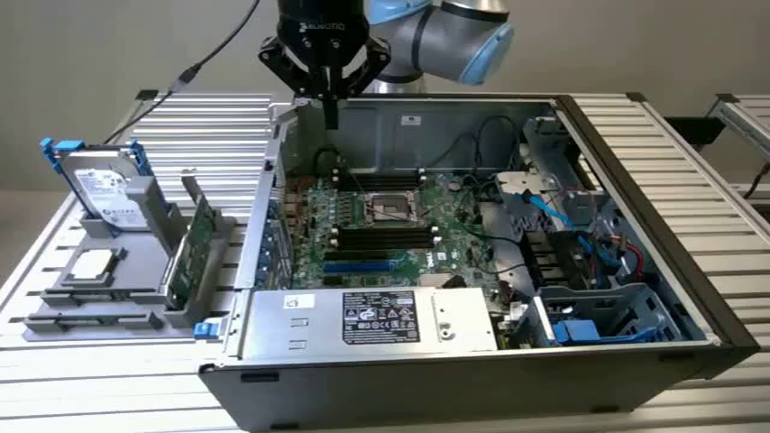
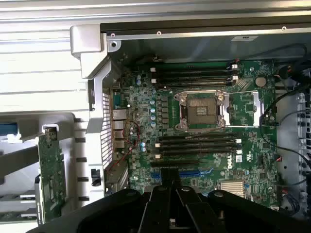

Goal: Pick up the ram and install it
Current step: 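Reach for the ram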

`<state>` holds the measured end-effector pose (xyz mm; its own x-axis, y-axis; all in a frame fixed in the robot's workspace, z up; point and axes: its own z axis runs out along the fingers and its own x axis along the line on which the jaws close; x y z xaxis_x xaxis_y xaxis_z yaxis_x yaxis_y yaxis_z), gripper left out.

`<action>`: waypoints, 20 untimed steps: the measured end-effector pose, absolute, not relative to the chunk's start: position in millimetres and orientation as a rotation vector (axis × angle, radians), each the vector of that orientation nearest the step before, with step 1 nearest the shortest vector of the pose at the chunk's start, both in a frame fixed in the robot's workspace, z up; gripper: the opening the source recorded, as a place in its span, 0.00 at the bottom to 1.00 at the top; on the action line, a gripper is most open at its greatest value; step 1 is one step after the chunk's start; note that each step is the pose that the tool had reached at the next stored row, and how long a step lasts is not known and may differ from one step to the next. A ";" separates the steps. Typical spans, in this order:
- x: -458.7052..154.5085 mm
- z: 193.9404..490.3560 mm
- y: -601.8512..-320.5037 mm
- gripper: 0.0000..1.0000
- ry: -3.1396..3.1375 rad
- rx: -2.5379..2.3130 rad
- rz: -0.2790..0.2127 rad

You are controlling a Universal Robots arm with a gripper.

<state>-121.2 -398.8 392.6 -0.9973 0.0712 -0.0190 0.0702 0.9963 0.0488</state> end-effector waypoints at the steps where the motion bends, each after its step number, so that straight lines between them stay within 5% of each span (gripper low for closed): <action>1: -121.2 392.6 -398.8 0.11 3.118 0.110 0.075; 20: -149.7 391.7 -398.8 0.11 3.128 0.111 0.075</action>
<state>-149.7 -398.8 391.7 -0.9974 0.0712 -0.0087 0.0707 0.9963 0.0481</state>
